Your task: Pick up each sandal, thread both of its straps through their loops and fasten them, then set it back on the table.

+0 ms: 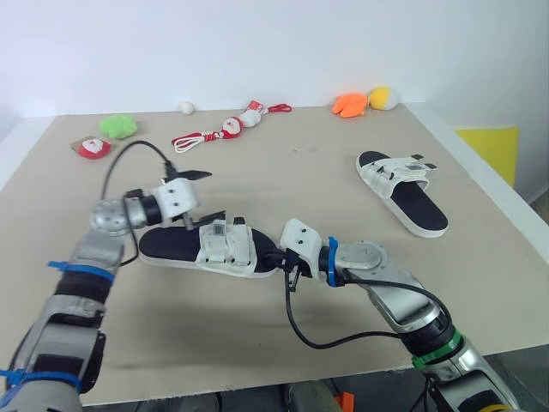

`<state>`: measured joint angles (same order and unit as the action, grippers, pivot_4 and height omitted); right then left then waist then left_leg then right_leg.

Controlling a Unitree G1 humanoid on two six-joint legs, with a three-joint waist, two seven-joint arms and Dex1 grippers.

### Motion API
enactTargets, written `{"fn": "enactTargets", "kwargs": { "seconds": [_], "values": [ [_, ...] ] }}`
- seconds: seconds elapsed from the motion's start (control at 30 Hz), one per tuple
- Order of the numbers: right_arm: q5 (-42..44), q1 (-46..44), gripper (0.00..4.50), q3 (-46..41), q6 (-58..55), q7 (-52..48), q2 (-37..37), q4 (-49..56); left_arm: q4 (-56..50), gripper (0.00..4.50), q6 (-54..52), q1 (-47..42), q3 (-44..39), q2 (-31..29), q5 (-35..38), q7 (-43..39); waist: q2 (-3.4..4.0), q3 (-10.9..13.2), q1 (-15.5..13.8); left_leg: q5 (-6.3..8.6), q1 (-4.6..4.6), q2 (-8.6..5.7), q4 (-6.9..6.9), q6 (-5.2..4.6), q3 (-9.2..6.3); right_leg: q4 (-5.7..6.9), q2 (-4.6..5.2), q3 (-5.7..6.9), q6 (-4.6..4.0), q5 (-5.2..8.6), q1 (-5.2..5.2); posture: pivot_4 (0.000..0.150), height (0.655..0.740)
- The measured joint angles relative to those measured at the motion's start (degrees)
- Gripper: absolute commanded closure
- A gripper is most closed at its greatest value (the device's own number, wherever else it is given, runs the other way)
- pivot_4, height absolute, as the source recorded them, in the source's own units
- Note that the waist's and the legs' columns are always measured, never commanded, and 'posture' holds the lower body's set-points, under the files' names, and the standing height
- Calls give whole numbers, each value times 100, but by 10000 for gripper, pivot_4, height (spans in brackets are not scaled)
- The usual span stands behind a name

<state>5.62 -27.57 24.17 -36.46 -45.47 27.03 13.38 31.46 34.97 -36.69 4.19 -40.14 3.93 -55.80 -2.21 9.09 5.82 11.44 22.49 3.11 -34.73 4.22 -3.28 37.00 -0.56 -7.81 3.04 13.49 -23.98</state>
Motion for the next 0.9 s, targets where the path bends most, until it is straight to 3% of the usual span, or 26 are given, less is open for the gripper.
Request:
{"fn": "enactTargets", "kwargs": {
  "seconds": [0.13, 0.33, 0.6, 0.8, 0.9],
  "values": [
    [0, -28, 45000, -24, 50, -88, 19, -18, 25, 568, 1260, 589, -3, -645, -34, -455, 2, -1, -14, -1, -3, 4, 20, -2, 1, 1, -1, 2, -5, 11, -7, 1500, 7400],
    [0, -125, 45000, -54, 198, -200, -1, -237, 163, 568, 2436, 795, 134, -819, -264, -496, -4, -1, -18, -6, -4, 5, 17, -8, 7, 1, 1, 0, -6, 11, -7, 1500, 7400],
    [434, -115, 45000, -434, 89, -429, -84, -407, 190, 568, 2592, 486, 419, -154, -732, 152, -2, 4, -29, -6, 13, 3, 17, -8, 5, 2, -2, 1, 2, 7, -14, 1500, 7400],
    [1717, 17, 45000, -1437, -477, -810, -101, -304, 192, 568, 2602, 303, 675, 115, -845, 375, 22, 27, -79, 4, 84, -10, 18, -17, -16, 3, -3, 0, 44, 12, -64, 1500, 7400],
    [2651, -144, 36193, -2228, -972, -958, -27, -123, 260, 7945, 2650, 270, 800, 114, -849, 377, 29, 33, -91, 15, 85, -12, 17, -33, -19, 3, -2, 1, 41, 14, -62, 1500, 7400]
  ]
}}
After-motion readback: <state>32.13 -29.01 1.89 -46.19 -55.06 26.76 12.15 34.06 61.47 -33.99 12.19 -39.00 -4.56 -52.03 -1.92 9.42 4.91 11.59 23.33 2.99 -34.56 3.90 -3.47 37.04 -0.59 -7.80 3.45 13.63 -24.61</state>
